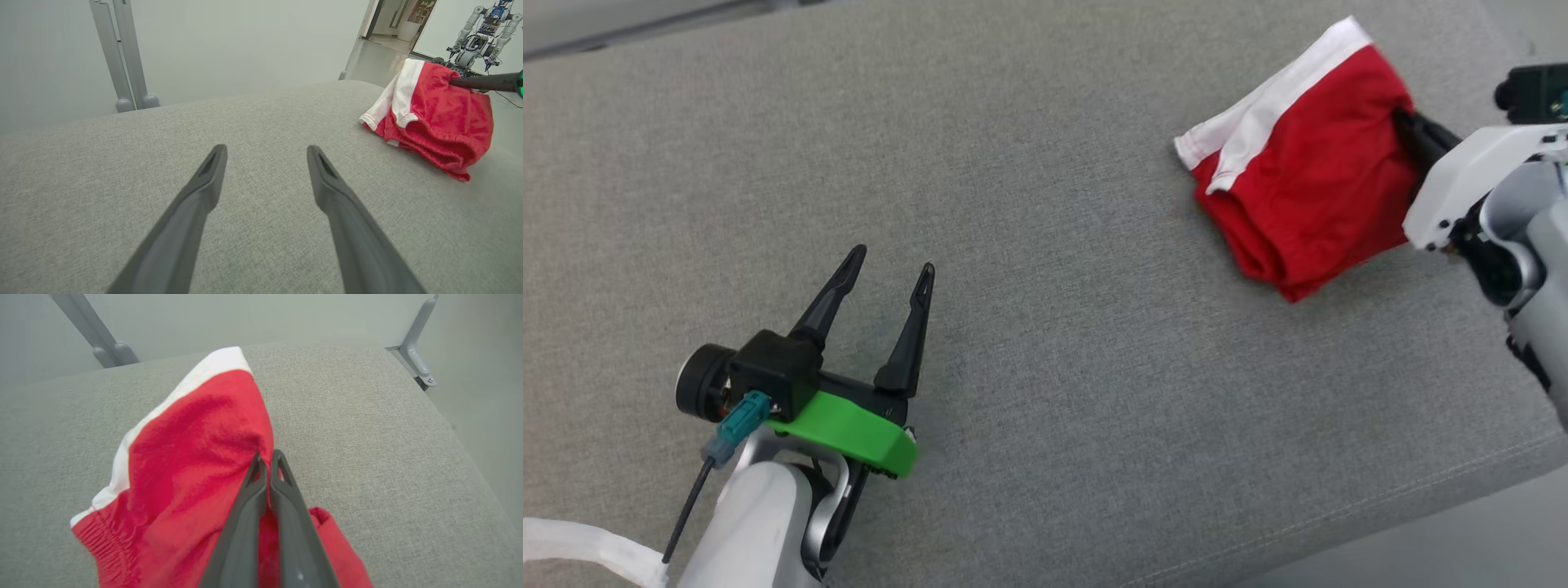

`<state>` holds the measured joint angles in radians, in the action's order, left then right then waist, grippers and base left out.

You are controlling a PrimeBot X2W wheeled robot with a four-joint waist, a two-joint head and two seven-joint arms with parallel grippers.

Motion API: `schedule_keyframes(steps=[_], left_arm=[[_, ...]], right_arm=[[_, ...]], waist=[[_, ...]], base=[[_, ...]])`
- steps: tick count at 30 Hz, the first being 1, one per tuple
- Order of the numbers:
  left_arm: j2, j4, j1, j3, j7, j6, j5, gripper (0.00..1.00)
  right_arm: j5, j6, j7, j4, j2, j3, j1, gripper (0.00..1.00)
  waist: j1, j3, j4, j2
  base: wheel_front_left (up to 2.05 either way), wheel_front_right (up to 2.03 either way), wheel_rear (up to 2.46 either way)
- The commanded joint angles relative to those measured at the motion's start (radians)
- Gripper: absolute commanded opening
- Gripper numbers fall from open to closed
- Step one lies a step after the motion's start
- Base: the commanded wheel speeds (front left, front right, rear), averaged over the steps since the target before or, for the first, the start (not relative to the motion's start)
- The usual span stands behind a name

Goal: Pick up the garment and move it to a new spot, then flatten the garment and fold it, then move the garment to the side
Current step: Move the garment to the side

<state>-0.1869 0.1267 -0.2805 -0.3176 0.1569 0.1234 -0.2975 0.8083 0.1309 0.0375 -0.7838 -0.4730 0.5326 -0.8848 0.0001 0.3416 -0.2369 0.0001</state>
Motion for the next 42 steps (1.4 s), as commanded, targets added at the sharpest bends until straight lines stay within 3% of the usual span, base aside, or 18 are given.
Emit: schedule_keyframes(steps=[1, 9, 19, 21, 22, 30, 42], left_arm=[[-0.013, -0.008, -0.022, 0.004, -0.003, 0.001, 0.009, 1.0], [-0.03, -0.032, -0.049, 0.005, -0.013, -0.009, 0.015, 1.0], [-0.041, -0.041, -0.051, 0.009, -0.012, -0.019, 0.006, 1.0], [-0.036, -0.034, -0.046, 0.005, -0.006, -0.02, 0.004, 1.0], [-0.034, -0.031, -0.043, 0.004, -0.001, -0.021, 0.002, 1.0], [-0.016, 0.011, -0.007, 0.003, 0.037, -0.025, -0.024, 1.0], [0.012, 0.068, 0.085, 0.028, 0.086, -0.044, -0.073, 1.0]], right_arm=[[0.015, 0.0, -0.016, -0.022, -0.022, -0.006, -0.032, 0.0], [0.084, 0.0, -0.054, -0.168, -0.117, -0.041, -0.122, 0.0], [0.103, 0.0, -0.111, -0.301, -0.123, -0.03, -0.159, 0.0], [0.093, 0.0, -0.125, -0.32, -0.118, -0.018, -0.161, 0.78], [0.088, 0.0, -0.138, -0.327, -0.118, -0.012, -0.164, 1.0], [0.05, 0.0, -0.223, -0.305, -0.117, 0.049, -0.141, 1.0], [-0.004, 0.0, -0.301, -0.095, -0.103, 0.108, -0.037, 1.0]], waist=[[-0.0001, 0.1, 0.037, -0.0001], [-0.0001, 0.17, 0.051, -0.0001], [-0.0001, 0.178, 0.054, -0.0001], [-0.0001, 0.163, 0.055, -0.0001], [-0.0001, 0.153, 0.056, -0.0001], [-0.0001, 0.03, 0.072, -0.0001], [-0.0001, -0.197, 0.119, -0.0001]], base=[[0.0, 0.0, 0.0], [0.0, 0.0, 0.0], [0.0, 0.0, 0.0], [0.0, 0.0, 0.0], [0.0, 0.0, 0.0], [0.0, 0.0, 0.0], [0.0, 0.0, 0.0]])
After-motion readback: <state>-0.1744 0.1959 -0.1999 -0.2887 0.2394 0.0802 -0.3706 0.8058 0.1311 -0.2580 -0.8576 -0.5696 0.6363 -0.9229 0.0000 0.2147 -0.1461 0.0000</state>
